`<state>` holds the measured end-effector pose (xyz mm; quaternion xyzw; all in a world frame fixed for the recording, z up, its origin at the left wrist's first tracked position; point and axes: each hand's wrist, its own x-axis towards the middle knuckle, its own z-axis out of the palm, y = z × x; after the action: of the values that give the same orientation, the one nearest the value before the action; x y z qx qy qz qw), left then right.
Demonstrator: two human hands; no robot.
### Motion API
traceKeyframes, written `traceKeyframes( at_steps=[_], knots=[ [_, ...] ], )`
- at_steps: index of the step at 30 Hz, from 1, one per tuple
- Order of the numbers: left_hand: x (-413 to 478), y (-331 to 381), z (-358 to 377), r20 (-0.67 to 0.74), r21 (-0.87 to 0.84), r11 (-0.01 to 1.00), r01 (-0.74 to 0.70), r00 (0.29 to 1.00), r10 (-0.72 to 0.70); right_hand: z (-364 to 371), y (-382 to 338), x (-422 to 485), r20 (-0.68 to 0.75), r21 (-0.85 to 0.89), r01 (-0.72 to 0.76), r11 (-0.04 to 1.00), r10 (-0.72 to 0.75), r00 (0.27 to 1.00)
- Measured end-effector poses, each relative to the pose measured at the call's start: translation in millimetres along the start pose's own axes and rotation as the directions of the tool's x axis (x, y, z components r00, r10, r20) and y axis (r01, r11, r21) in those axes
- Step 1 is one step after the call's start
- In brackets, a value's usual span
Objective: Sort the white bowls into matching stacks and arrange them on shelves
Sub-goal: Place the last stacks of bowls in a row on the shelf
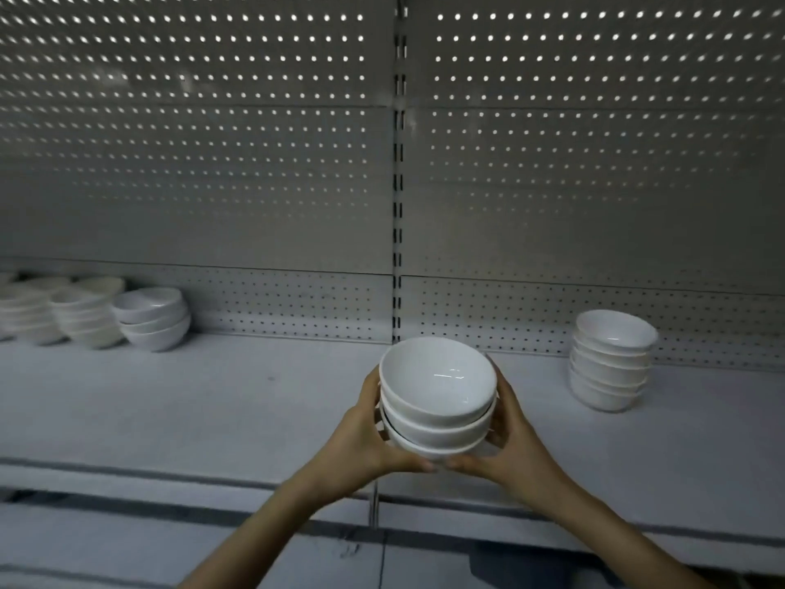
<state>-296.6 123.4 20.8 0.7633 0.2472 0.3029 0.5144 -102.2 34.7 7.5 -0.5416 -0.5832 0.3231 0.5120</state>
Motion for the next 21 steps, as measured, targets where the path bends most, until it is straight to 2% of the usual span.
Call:
traceKeyframes(
  at_steps=[11,21],
  knots=[
    [-101.7,-22.2,-115.0,-0.22,-0.006,0.993,0.12,0.968,-0.119,144.3,-17.2,36.7,0.229,0.1,-0.013,0.995,-0.011,0.973],
    [-113.6,-59.5,-207.8,-0.372,0.005,0.979,0.205,0.909,-0.189,231.2,-22.6,119.1,0.371,0.14,-0.002,0.99,-0.05,0.927]
  ],
)
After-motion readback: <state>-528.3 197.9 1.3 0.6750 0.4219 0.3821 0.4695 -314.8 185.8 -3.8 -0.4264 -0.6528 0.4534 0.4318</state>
